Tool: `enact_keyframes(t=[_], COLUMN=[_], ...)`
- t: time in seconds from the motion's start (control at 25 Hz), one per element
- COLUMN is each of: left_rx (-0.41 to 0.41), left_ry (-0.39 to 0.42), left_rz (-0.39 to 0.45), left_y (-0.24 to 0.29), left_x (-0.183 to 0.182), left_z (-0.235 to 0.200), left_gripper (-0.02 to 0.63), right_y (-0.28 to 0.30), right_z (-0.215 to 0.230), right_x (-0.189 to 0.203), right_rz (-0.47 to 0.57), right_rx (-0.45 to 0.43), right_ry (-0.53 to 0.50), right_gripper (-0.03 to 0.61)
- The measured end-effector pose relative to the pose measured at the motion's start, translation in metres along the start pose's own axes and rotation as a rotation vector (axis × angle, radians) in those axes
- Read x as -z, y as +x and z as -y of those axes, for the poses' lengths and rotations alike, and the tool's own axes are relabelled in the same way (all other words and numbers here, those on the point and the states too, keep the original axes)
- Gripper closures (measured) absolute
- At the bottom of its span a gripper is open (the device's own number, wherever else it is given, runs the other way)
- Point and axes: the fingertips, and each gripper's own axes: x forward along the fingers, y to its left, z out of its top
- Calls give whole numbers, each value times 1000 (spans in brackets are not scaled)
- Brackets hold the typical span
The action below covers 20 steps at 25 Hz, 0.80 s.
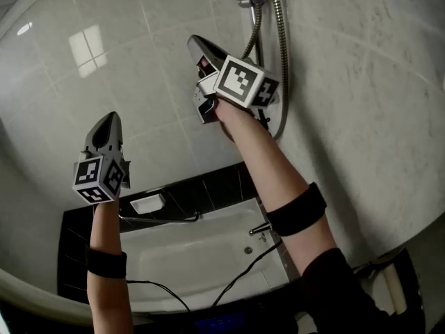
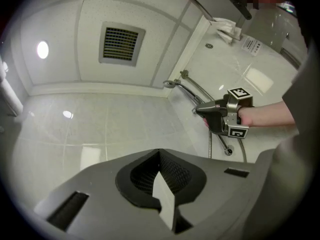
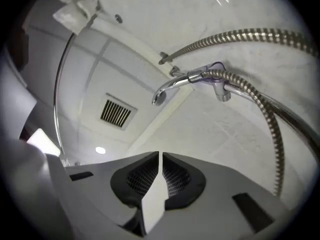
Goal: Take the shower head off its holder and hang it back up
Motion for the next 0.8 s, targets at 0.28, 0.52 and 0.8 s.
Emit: enact_keyframes(t=[0.28, 0.52, 0.8], left_rx=[33, 54, 84], left_ry=[-93, -131, -207], left_rz=[-85, -161, -272], left_y=[-49, -96, -158], left_x=[77, 137, 205], left_z=[5, 14, 34], left_gripper=[614, 614, 614], right_y=[-80, -170, -280], right_z=[2, 15, 24], right_x=[116, 207, 295], right_rz=[-267, -484, -710], right_rx=[84, 189, 303], right_ry=[-215, -330, -364], right_gripper=[546, 548, 561])
